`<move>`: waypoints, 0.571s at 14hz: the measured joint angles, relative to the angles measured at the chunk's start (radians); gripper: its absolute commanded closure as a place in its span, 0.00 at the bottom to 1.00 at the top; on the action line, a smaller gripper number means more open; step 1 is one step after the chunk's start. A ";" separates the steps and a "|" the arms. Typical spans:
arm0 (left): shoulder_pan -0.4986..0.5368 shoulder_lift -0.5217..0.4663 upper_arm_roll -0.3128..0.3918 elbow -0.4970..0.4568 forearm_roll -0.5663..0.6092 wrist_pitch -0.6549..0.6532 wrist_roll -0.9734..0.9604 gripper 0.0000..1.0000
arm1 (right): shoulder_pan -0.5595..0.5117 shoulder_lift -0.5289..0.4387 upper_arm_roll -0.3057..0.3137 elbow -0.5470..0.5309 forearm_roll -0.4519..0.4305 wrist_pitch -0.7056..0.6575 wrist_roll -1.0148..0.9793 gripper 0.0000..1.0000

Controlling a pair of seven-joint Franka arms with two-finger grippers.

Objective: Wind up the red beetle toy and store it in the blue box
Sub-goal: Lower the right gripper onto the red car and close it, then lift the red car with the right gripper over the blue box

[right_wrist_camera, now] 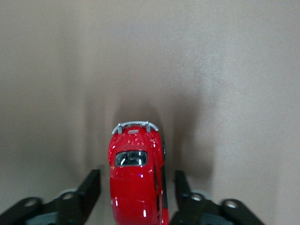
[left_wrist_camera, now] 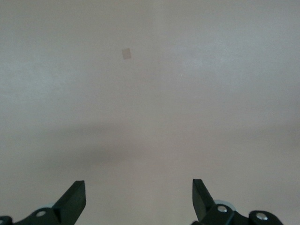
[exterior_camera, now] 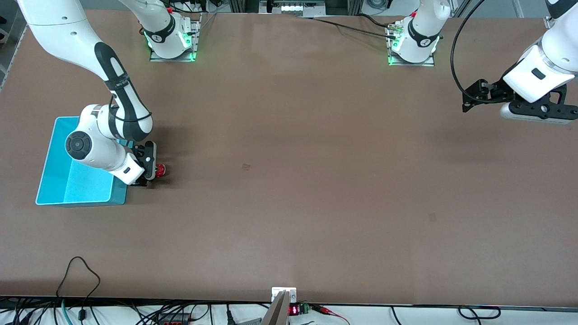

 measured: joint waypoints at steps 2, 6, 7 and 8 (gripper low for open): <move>0.001 0.001 0.001 0.000 0.000 0.000 -0.002 0.00 | 0.000 -0.007 0.000 0.004 0.001 0.005 0.001 0.98; 0.002 0.006 0.001 0.000 0.000 0.000 -0.003 0.00 | 0.001 -0.064 0.012 0.034 0.016 0.013 0.157 0.98; 0.002 0.006 0.001 0.000 0.000 0.000 -0.003 0.00 | 0.002 -0.088 0.018 0.037 0.023 0.013 0.232 0.98; 0.002 0.007 0.001 0.000 0.000 0.001 -0.003 0.00 | 0.003 -0.112 0.023 0.039 0.030 0.013 0.320 0.97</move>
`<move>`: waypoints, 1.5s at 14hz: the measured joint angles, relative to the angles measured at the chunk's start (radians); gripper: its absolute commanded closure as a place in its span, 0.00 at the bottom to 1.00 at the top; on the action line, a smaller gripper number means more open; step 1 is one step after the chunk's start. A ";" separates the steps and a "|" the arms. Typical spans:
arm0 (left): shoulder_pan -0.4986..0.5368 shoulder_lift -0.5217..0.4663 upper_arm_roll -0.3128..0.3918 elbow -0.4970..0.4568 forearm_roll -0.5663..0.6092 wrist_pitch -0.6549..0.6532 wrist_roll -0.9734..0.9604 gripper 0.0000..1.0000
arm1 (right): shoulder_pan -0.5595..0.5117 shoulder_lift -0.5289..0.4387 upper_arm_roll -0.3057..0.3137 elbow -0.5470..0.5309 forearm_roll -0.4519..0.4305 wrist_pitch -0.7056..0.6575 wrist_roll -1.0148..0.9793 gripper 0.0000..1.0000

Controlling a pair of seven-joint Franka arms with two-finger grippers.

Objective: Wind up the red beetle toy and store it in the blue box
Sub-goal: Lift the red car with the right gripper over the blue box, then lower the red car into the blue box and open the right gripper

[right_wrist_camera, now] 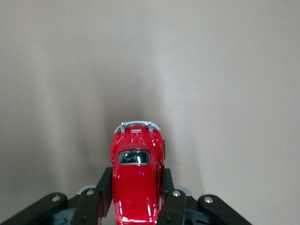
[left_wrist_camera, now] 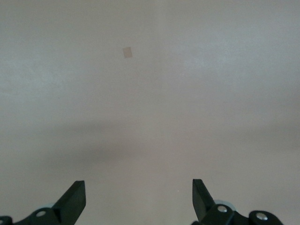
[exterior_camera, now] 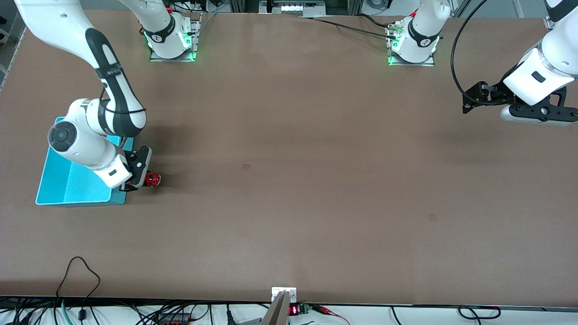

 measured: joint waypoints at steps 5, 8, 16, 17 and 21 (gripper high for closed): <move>-0.002 0.007 -0.001 0.000 0.000 0.005 0.000 0.00 | -0.007 -0.100 0.002 0.002 0.012 -0.010 0.458 0.98; -0.002 0.011 -0.002 0.000 0.000 0.022 0.000 0.00 | -0.069 -0.114 -0.007 0.002 0.013 -0.054 0.629 1.00; -0.004 0.041 -0.002 0.001 0.000 0.077 0.000 0.00 | -0.235 -0.102 -0.014 -0.002 -0.019 -0.161 0.963 1.00; -0.004 0.042 -0.002 0.001 0.000 0.078 0.000 0.00 | -0.257 -0.093 -0.014 -0.005 -0.027 -0.162 0.966 1.00; -0.004 0.042 -0.002 0.006 0.000 0.075 0.000 0.00 | -0.321 -0.046 -0.015 -0.010 -0.053 -0.148 0.969 0.98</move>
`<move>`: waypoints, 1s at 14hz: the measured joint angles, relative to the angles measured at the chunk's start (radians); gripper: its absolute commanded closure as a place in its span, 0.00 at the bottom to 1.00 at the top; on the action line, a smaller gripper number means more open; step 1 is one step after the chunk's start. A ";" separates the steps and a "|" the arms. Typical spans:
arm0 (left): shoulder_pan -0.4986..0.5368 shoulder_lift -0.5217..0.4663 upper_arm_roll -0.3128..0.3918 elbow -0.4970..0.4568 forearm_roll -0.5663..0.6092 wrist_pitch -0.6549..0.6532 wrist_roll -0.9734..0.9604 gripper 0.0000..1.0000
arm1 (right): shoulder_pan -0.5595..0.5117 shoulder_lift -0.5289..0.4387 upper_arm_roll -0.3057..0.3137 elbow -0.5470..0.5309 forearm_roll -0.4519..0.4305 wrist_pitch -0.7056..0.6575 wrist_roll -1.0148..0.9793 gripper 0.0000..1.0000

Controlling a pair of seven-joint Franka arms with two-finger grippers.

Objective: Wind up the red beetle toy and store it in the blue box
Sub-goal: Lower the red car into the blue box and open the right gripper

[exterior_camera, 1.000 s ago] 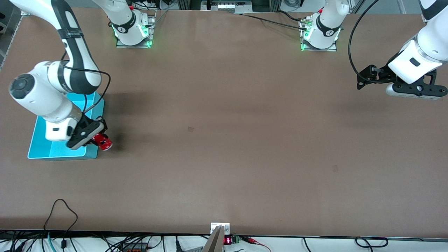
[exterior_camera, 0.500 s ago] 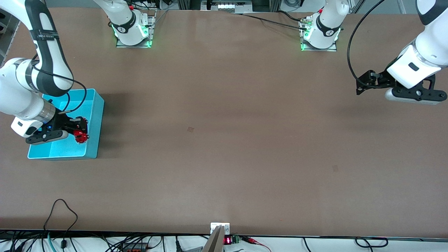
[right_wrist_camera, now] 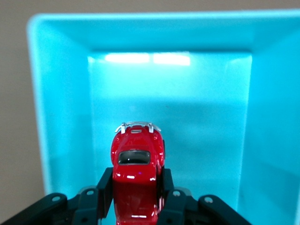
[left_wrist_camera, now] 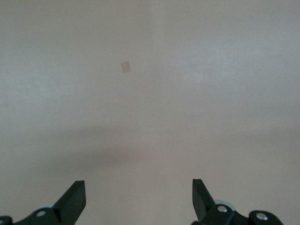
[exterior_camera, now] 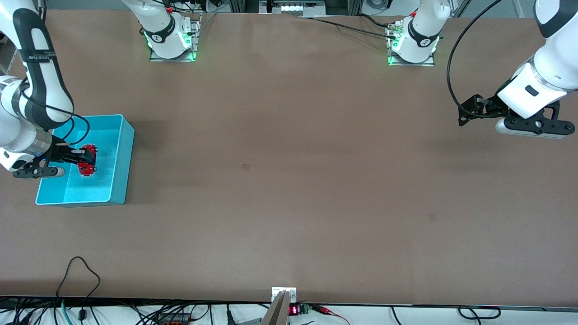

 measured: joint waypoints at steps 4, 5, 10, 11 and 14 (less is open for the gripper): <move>0.000 -0.004 0.000 0.005 0.000 -0.056 0.000 0.00 | -0.038 0.063 0.000 -0.030 -0.008 0.130 0.001 0.97; 0.000 -0.006 0.000 0.006 0.000 -0.070 0.000 0.00 | -0.041 0.083 0.000 -0.038 -0.009 0.164 0.001 0.97; 0.001 -0.015 0.000 0.013 0.000 -0.081 0.000 0.00 | -0.042 0.148 0.004 -0.043 -0.011 0.228 -0.005 0.34; 0.001 -0.019 0.000 0.014 0.000 -0.083 0.000 0.00 | -0.042 0.148 0.005 -0.044 -0.011 0.231 -0.005 0.00; 0.001 -0.040 0.000 0.015 0.000 -0.118 0.000 0.00 | -0.044 0.147 0.005 -0.040 -0.011 0.240 -0.005 0.00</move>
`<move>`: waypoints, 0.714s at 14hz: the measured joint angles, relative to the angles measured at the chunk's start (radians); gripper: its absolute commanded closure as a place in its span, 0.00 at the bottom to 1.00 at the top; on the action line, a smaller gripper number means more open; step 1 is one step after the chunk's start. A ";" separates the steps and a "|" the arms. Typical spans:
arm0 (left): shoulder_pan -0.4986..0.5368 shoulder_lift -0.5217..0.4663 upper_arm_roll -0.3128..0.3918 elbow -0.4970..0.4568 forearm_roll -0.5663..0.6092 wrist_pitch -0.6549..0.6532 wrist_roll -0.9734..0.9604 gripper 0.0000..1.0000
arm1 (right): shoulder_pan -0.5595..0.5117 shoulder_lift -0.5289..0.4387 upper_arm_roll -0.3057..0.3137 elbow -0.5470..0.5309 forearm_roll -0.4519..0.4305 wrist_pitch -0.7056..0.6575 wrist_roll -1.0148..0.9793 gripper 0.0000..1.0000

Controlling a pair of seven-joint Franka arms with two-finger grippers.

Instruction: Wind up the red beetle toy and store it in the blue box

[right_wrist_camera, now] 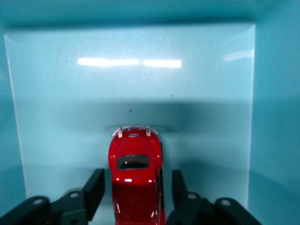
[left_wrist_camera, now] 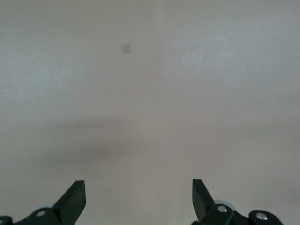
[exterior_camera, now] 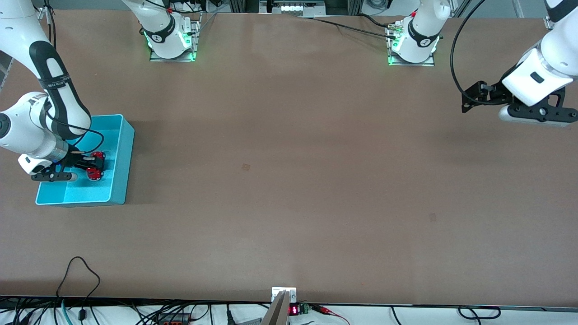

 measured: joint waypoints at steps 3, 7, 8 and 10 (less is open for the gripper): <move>0.000 -0.007 0.000 0.000 0.000 -0.017 0.000 0.00 | 0.002 -0.046 0.013 0.019 0.003 -0.036 0.002 0.00; 0.000 -0.007 0.000 0.000 0.000 -0.019 0.000 0.00 | 0.016 -0.148 0.066 0.094 0.020 -0.238 0.053 0.00; 0.000 -0.007 0.000 0.000 0.000 -0.020 0.000 0.00 | 0.030 -0.172 0.073 0.120 0.021 -0.287 0.063 0.00; 0.000 -0.007 0.000 0.000 0.000 -0.026 0.000 0.00 | 0.065 -0.204 0.076 0.169 0.022 -0.377 0.101 0.00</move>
